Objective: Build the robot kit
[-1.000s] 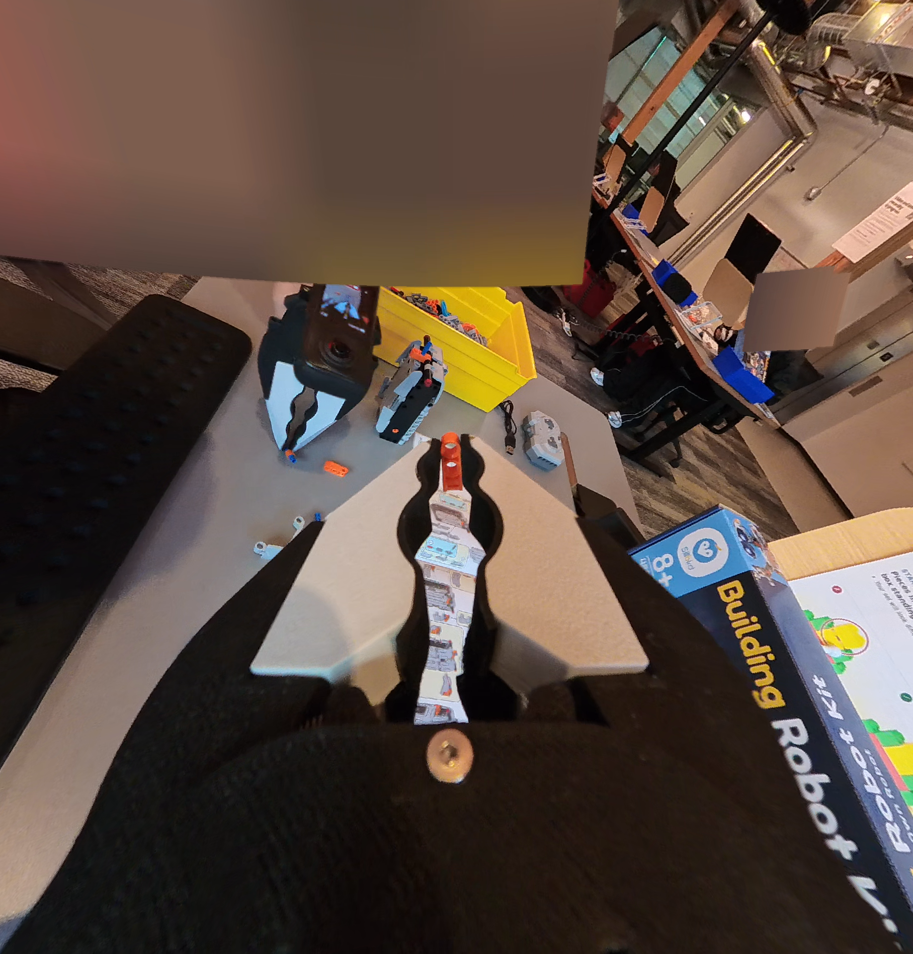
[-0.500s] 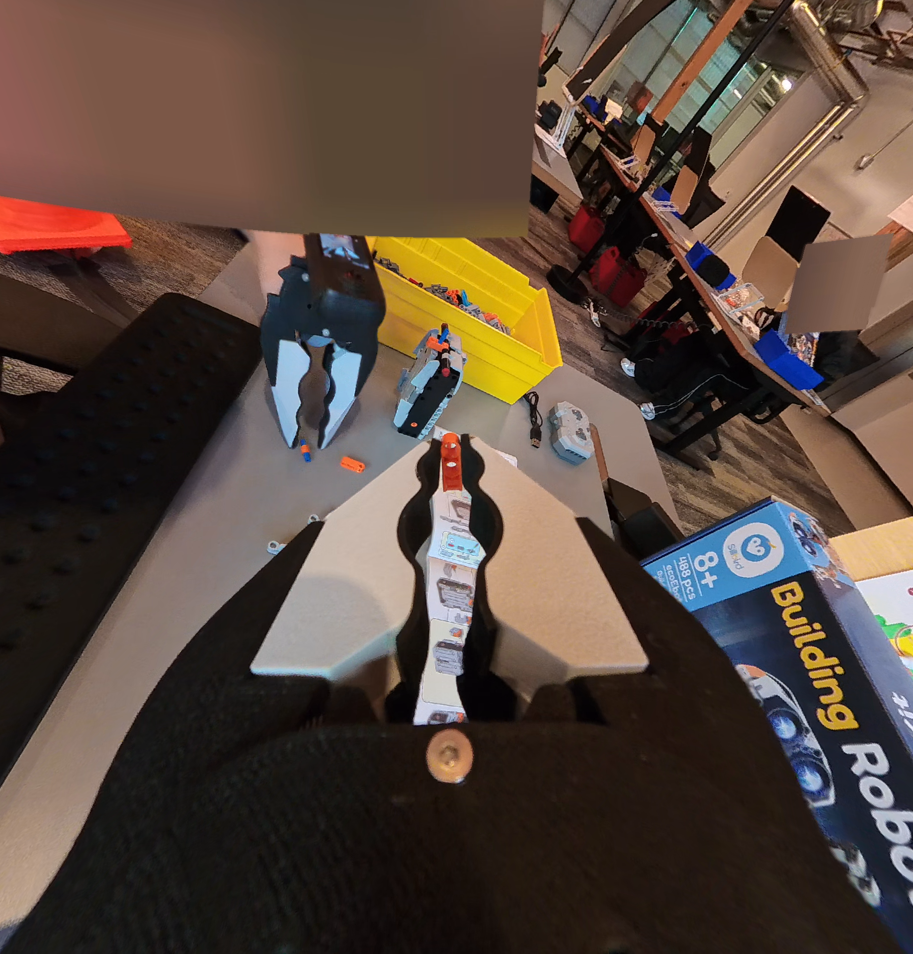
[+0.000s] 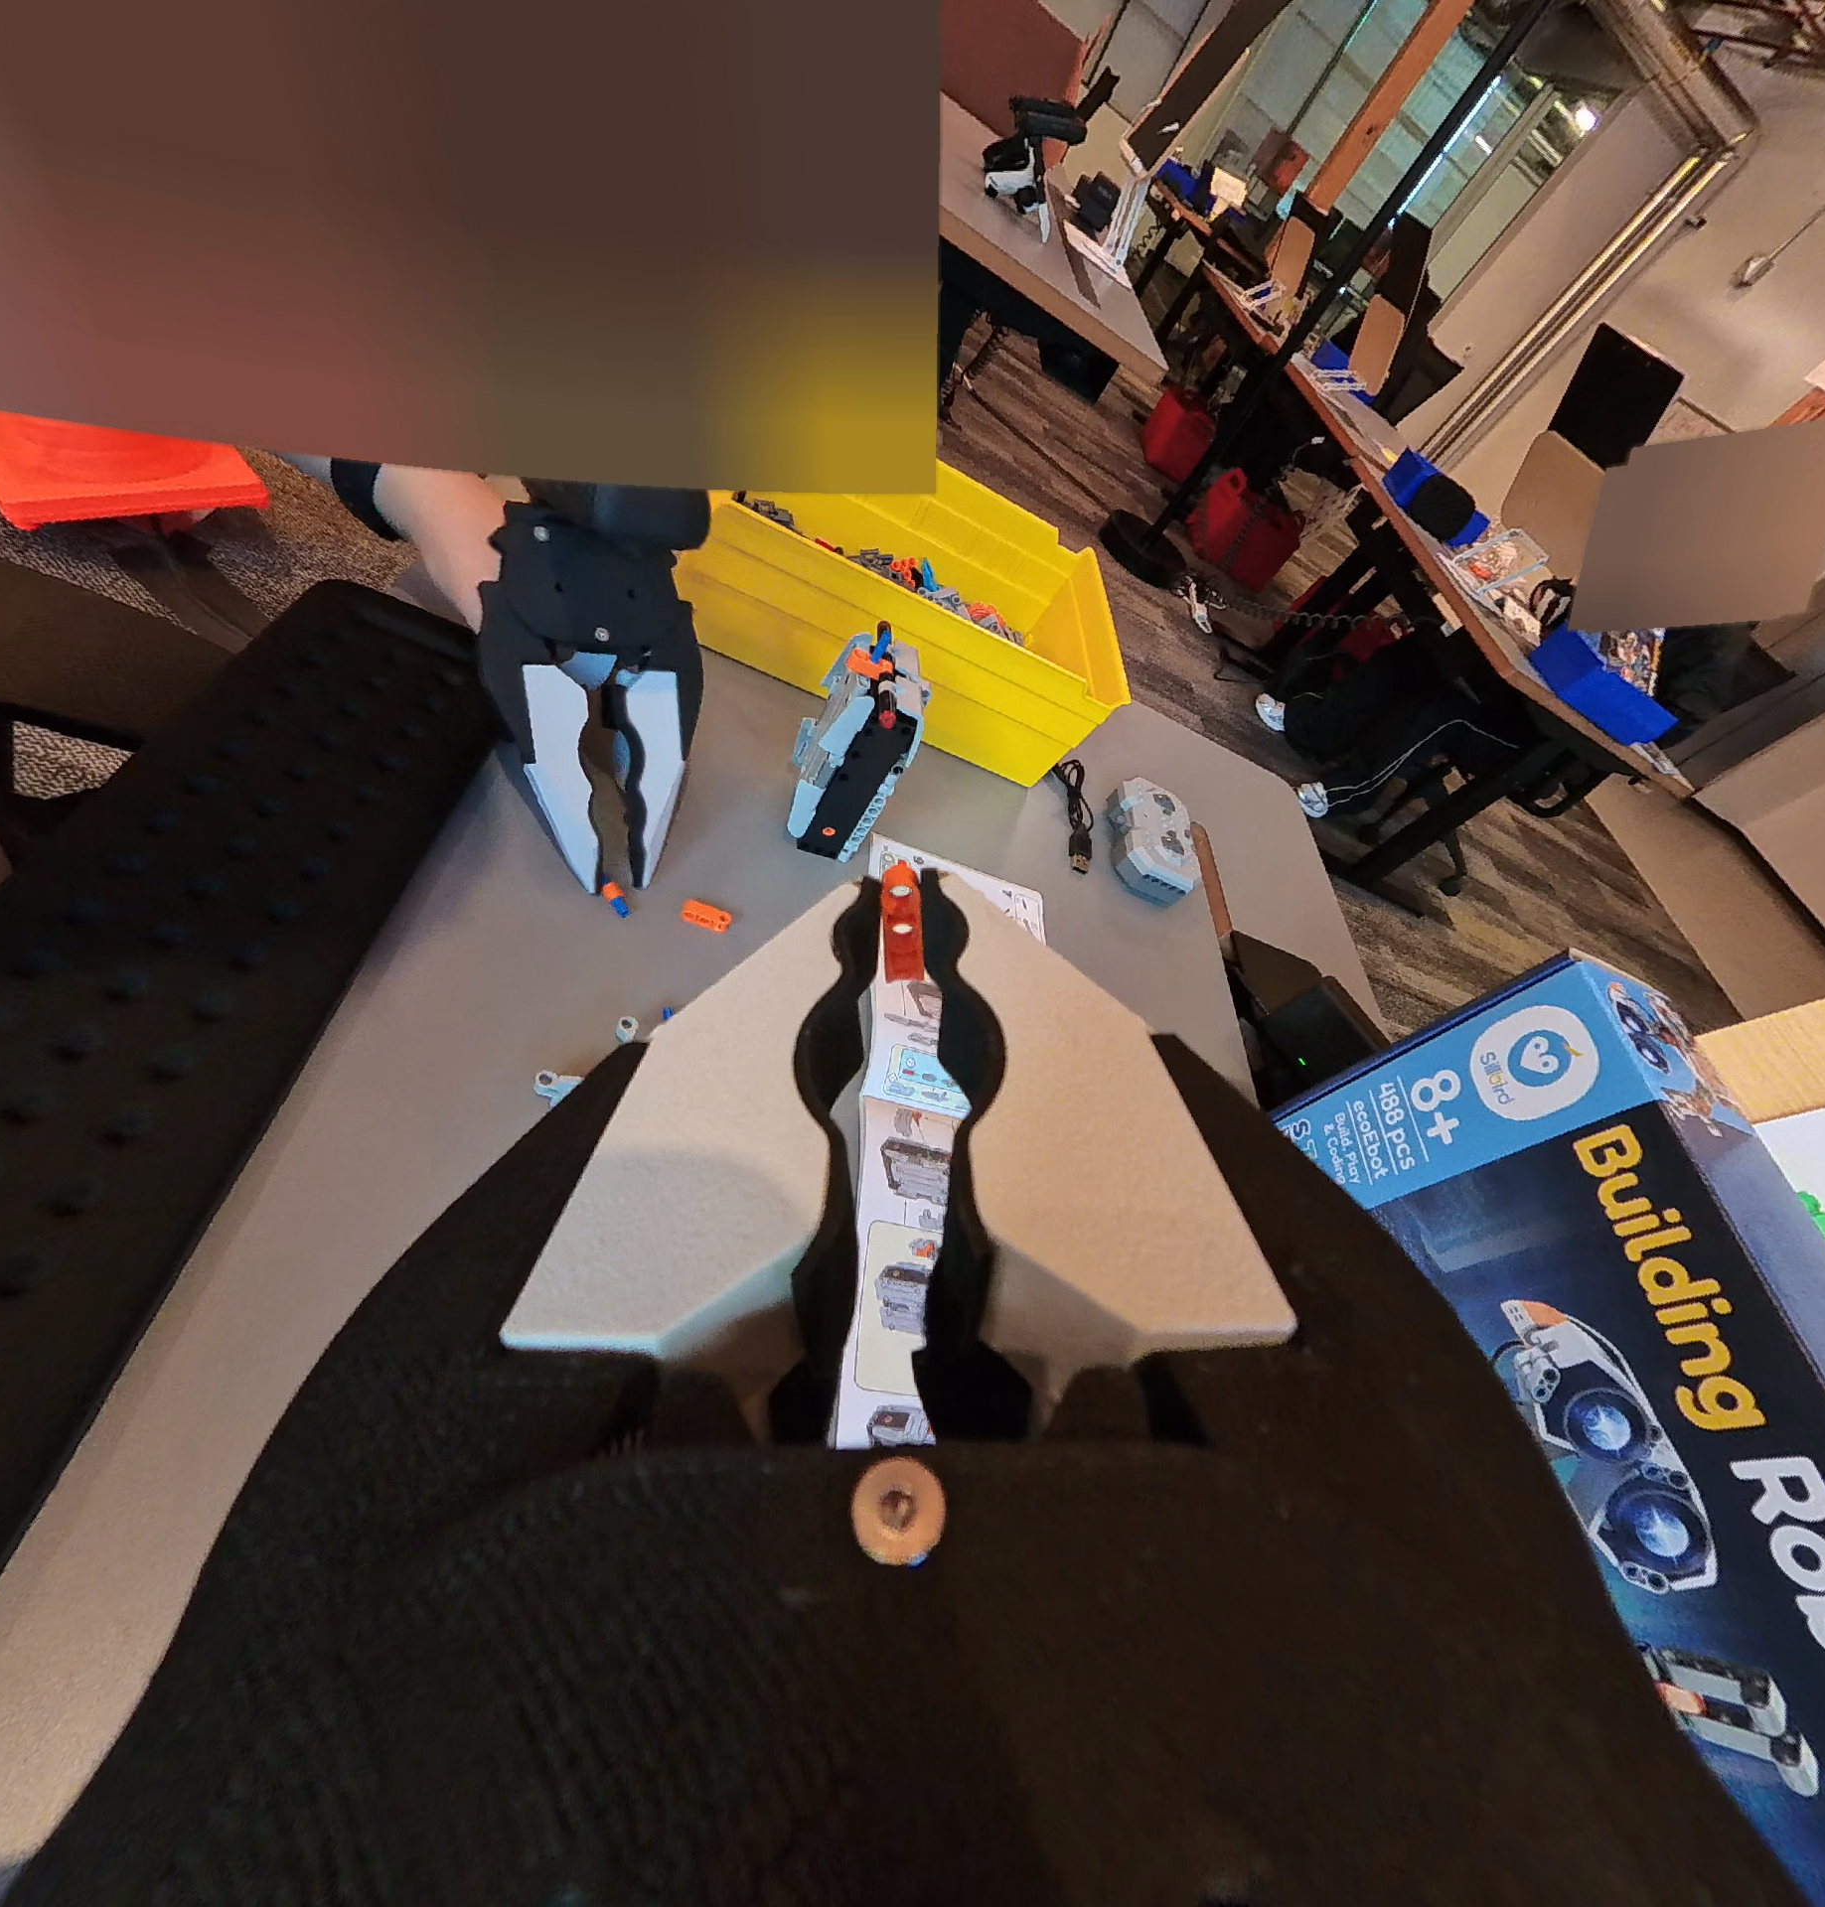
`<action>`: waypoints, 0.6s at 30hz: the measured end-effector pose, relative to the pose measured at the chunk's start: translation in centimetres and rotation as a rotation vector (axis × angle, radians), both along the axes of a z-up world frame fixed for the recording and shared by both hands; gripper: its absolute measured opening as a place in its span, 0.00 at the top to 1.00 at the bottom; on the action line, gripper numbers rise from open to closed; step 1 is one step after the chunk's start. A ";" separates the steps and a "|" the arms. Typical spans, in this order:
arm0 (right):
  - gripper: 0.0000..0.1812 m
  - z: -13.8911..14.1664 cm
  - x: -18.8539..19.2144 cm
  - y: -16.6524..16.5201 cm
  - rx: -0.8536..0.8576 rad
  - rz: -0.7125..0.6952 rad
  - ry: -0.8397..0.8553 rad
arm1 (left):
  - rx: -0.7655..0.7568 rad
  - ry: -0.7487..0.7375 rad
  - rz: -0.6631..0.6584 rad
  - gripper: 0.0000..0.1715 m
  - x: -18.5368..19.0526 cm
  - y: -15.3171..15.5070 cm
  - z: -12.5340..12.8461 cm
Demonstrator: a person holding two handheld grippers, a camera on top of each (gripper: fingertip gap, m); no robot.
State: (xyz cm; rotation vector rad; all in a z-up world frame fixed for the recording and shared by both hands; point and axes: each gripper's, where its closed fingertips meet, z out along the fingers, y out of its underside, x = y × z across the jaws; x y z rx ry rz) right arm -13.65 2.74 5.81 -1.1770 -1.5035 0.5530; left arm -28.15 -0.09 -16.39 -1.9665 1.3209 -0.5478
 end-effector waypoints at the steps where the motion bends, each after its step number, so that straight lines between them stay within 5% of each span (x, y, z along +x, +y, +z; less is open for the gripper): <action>1: 0.96 0.0 0.0 0.1 0.001 -0.003 -0.002 | -0.010 -0.005 0.003 0.90 0.0 0.0 0.0; 7: 0.96 -0.4 0.0 0.3 -0.006 -0.006 -0.011 | 0.038 0.004 0.015 0.87 0.1 0.3 0.1; 13: 0.96 -0.7 0.0 0.5 0.010 -0.023 -0.038 | 0.174 0.055 -0.035 0.94 0.4 0.0 0.1; 18: 0.96 -0.7 0.0 0.4 0.012 -0.024 -0.040 | 0.145 0.028 -0.047 0.96 0.7 0.0 0.1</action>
